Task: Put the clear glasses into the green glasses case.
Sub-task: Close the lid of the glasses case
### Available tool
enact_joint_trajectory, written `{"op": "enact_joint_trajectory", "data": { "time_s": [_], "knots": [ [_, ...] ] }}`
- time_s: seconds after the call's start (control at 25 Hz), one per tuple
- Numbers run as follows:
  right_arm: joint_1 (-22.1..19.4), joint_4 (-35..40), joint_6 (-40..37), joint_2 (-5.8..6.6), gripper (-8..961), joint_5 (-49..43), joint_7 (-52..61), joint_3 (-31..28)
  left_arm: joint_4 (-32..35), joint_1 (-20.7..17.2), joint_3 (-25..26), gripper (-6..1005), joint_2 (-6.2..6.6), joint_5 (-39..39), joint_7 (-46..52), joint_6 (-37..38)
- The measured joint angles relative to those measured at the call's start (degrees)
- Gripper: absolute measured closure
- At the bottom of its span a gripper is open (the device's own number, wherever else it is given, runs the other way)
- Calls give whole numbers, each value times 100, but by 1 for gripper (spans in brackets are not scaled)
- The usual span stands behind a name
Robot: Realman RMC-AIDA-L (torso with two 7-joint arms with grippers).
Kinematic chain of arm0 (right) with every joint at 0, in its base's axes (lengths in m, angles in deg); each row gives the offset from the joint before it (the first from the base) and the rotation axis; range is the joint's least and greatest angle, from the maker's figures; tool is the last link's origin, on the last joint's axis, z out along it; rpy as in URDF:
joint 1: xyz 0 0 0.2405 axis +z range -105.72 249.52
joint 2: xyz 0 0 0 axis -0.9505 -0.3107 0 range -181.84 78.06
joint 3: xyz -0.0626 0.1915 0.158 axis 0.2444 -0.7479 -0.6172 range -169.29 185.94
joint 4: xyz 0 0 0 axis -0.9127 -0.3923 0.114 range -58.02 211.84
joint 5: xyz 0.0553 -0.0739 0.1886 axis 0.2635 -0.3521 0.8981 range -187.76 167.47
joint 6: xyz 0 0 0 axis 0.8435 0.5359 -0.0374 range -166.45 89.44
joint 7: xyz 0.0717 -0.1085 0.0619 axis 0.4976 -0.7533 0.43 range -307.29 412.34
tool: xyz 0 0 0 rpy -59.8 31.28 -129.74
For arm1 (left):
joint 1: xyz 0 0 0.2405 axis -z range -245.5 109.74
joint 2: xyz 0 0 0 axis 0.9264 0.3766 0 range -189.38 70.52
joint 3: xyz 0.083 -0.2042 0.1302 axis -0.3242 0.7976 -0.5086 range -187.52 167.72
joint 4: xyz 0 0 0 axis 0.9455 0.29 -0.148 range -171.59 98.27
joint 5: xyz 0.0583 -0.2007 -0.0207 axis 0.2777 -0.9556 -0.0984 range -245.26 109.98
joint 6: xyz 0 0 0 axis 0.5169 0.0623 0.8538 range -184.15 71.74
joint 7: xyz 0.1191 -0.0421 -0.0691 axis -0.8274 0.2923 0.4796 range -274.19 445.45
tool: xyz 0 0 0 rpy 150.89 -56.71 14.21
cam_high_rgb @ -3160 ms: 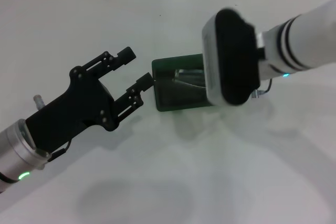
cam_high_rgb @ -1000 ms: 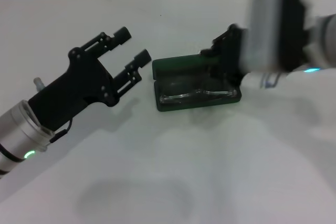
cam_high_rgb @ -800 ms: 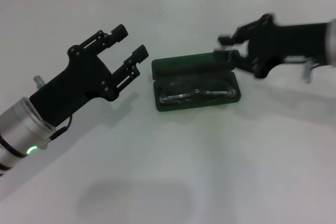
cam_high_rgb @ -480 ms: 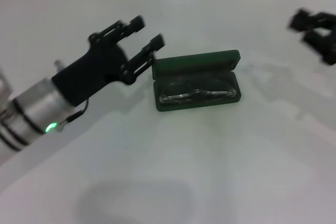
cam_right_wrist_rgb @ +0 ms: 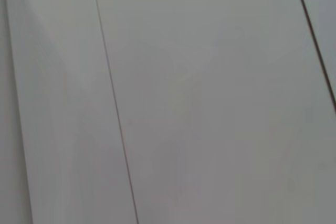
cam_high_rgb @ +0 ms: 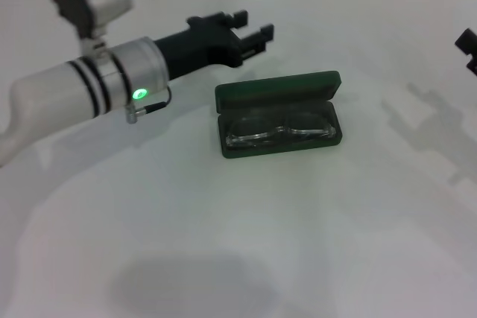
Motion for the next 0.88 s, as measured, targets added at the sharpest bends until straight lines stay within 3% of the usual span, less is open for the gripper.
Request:
{"op": "enact_joint_trajectory", "data": {
  "time_s": [0.28, 0.48, 0.72, 0.88],
  "knots": [
    [73, -147, 139, -9, 326, -25, -164, 59, 2, 270, -241, 420, -34, 559, 637, -553],
    [138, -160, 138, -4, 275, -30, -173, 131, 53, 384, -647, 420, -67, 514, 820, -1172],
    [152, -164, 139, 0, 265, -31, -176, 206, 79, 397, -835, 419, -70, 511, 928, -1226],
    [94, -167, 140, 15, 266, -29, -169, 195, 421, 249, -1584, 420, -53, 502, 1231, -1191]
  ]
}}
